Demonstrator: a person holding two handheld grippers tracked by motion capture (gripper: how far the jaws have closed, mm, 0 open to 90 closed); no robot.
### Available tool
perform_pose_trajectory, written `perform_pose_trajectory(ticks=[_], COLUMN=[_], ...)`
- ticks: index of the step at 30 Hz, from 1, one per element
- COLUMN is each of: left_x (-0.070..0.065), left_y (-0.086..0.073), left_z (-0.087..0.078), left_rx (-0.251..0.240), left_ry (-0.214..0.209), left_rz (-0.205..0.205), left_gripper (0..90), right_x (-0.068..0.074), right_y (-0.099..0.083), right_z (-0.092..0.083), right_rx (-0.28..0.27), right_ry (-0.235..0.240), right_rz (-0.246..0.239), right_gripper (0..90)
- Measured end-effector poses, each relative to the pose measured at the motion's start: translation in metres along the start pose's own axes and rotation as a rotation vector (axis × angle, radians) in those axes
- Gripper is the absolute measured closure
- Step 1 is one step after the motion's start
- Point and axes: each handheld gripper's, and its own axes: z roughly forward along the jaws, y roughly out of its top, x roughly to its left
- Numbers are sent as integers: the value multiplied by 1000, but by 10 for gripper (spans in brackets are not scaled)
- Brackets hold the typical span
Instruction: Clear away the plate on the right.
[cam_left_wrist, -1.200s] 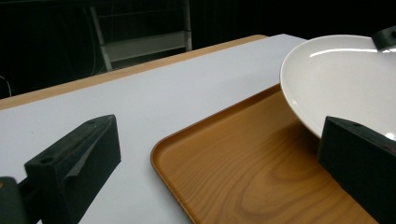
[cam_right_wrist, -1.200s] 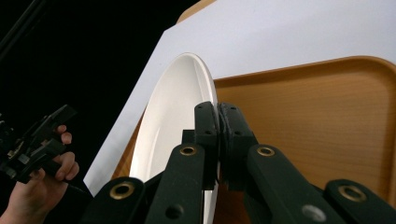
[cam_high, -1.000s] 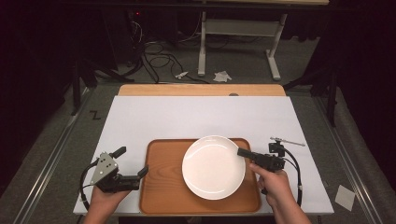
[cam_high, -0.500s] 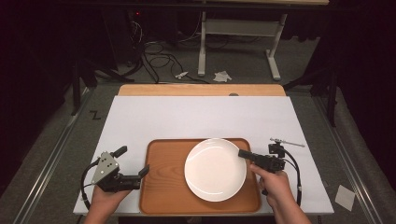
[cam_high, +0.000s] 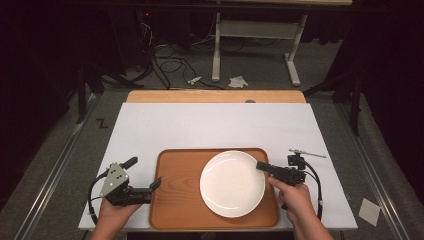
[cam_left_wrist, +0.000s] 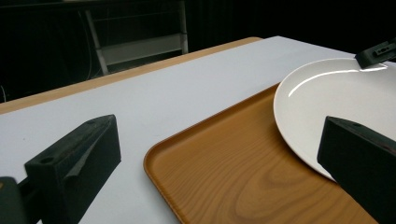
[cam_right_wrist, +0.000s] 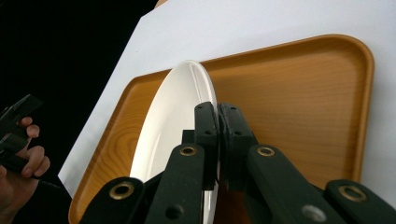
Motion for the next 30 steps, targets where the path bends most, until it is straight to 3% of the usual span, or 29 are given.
perform_pose_trajectory(ticks=[13, 30], left_x=[0, -2], left_y=[-1, -1], left_z=[3, 2], left_rx=[16, 24], left_ry=[-7, -12], left_rz=[-1, 13], left_gripper=[1, 1], right_x=[-8, -12], right_y=[1, -2], right_z=[2, 7], right_rx=[37, 119], right_ry=[-23, -137], right_rz=[-18, -77], right_gripper=[897, 863])
